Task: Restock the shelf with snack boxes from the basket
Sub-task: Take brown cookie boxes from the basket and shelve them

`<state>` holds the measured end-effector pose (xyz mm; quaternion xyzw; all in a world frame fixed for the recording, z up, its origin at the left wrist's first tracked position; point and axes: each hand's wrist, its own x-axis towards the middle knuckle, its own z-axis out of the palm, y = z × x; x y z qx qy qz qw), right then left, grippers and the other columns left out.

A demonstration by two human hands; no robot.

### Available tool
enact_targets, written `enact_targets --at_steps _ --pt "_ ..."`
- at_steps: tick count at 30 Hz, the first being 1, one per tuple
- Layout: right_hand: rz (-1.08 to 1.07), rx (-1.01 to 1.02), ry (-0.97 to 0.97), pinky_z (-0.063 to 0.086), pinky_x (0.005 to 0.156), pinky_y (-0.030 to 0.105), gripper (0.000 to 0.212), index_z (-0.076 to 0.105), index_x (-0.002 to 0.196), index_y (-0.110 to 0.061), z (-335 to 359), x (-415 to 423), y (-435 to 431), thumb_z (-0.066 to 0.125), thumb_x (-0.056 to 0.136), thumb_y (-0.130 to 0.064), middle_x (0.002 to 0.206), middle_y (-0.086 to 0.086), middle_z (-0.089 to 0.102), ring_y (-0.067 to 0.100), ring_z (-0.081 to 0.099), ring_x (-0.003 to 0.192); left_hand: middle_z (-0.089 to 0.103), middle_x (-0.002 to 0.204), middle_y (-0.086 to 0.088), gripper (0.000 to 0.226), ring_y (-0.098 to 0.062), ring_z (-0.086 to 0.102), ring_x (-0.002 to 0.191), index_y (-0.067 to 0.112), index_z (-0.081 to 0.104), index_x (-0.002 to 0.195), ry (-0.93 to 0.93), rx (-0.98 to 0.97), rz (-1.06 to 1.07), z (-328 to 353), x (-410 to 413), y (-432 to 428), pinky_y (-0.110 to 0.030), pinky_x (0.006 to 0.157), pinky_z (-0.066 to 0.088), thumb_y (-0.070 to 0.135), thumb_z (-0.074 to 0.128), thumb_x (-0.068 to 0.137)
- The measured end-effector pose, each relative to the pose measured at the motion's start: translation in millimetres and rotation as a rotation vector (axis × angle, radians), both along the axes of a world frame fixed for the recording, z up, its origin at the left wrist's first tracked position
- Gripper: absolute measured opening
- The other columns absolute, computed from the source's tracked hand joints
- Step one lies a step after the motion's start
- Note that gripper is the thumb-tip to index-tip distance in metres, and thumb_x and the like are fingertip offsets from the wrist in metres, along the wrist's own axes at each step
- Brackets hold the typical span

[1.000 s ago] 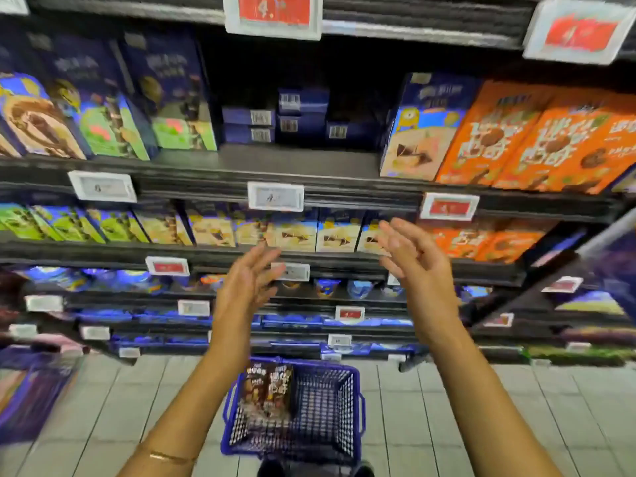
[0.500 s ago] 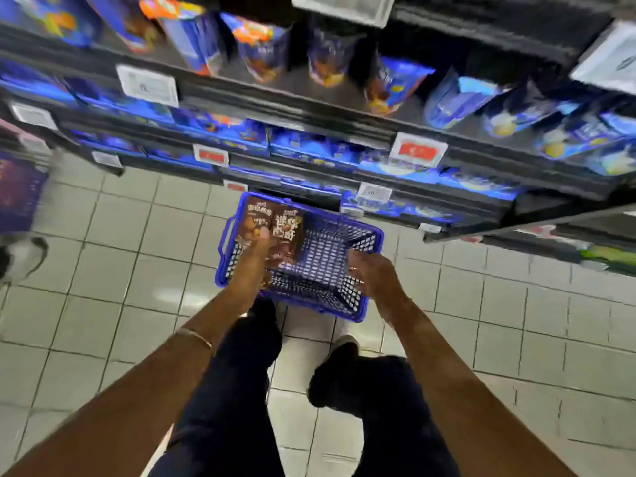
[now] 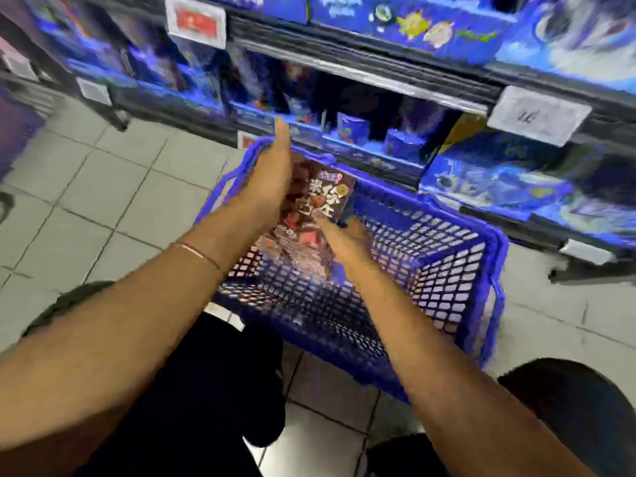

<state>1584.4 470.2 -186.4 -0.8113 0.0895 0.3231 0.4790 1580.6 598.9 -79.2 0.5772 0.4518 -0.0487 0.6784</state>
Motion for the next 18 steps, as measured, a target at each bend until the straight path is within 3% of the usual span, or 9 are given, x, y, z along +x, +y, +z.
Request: enact_targets --at_steps 2,4,6,8,10,12,15,17,18 --pt "0.008 0.017 -0.067 0.047 0.073 0.026 0.054 0.069 0.081 -0.030 -11.0 -0.6 -4.0 0.063 0.060 -0.078 0.088 -0.006 0.073 0.014 0.064 0.084 0.065 0.083 -0.007 0.083 -0.022 0.055 0.067 0.017 0.074 0.087 -0.001 0.036 -0.010 -6.4 -0.7 -10.8 -0.026 0.059 0.037 0.076 0.019 0.105" --pt "0.004 0.064 -0.046 0.057 0.078 0.036 0.045 0.063 0.076 -0.032 -11.9 0.4 -7.9 0.067 0.063 -0.074 0.098 -0.001 0.076 0.020 0.070 0.090 0.067 0.093 -0.009 0.081 -0.022 0.060 0.079 0.015 0.073 0.104 0.015 0.081 -0.007 -2.6 -3.4 -18.8 -0.026 0.065 0.041 0.077 0.020 0.104" --pt "0.006 0.108 0.006 0.061 0.083 0.051 0.035 0.063 0.080 -0.029 -7.6 3.3 -12.1 0.075 0.073 -0.062 0.099 0.003 0.076 0.026 0.072 0.094 0.071 0.092 -0.004 0.076 -0.021 0.064 0.078 0.018 0.071 0.103 0.018 0.118 -0.005 5.6 -8.8 -23.4 -0.023 0.065 0.045 0.075 0.021 0.105" --pt "0.018 0.131 0.017 0.060 0.084 0.054 0.032 0.068 0.084 -0.022 -3.5 8.5 -17.7 0.078 0.080 -0.052 0.092 0.002 0.076 0.024 0.073 0.088 0.067 0.091 -0.004 0.071 -0.021 0.061 0.078 0.019 0.067 0.098 0.024 0.110 0.006 12.2 -16.8 -23.6 -0.026 0.064 0.040 0.074 0.023 0.106" --pt "0.030 0.145 0.053 0.059 0.088 0.054 0.037 0.072 0.097 -0.014 1.8 12.2 -24.9 0.078 0.083 -0.047 0.096 0.007 0.077 0.027 0.074 0.090 0.065 0.091 -0.004 0.068 -0.021 0.058 0.078 0.018 0.066 0.092 0.034 0.105 0.049 15.8 -21.2 -20.6 -0.029 0.068 0.041 0.074 0.029 0.105" --pt "0.037 0.177 0.071 0.058 0.091 0.054 0.040 0.070 0.106 -0.011 9.6 11.6 -34.1 0.077 0.085 -0.045 0.102 0.008 0.077 0.027 0.074 0.094 0.065 0.101 -0.006 0.065 -0.023 0.058 0.088 0.018 0.068 0.104 0.033 0.174 0.065 16.0 -22.8 -15.1 -0.035 0.076 0.043 0.074 0.035 0.105" --pt "0.046 0.261 0.054 0.060 0.087 0.047 0.033 0.070 0.105 -0.016 33.3 8.0 -51.3 0.075 0.088 -0.044 0.099 0.001 0.079 0.020 0.076 0.091 0.061 0.108 -0.008 0.062 -0.023 0.056 0.102 0.017 0.067 0.108 0.008 0.260 0.043 18.8 -26.0 -13.2 -0.037 0.086 0.042 0.072 0.039 0.104" --pt "0.047 0.348 0.049 0.061 0.080 0.039 0.025 0.071 0.102 -0.019 55.6 6.2 -59.7 0.074 0.090 -0.041 0.094 -0.005 0.080 0.013 0.077 0.085 0.073 0.123 -0.008 0.070 -0.026 0.069 0.115 0.013 0.067 0.126 0.012 0.199 0.013 20.3 -31.6 -15.0 -0.039 0.096 0.055 0.074 0.042 0.103" --pt "0.059 0.390 0.046 0.060 0.080 0.037 0.022 0.071 0.102 -0.020 66.7 5.4 -61.9 0.074 0.091 -0.040 0.093 -0.007 0.080 0.011 0.077 0.085 0.079 0.118 -0.006 0.072 -0.023 0.076 0.108 0.012 0.067 0.129 0.011 0.147 -0.015 21.8 -35.7 -16.9 -0.037 0.089 0.063 0.075 0.045 0.101"
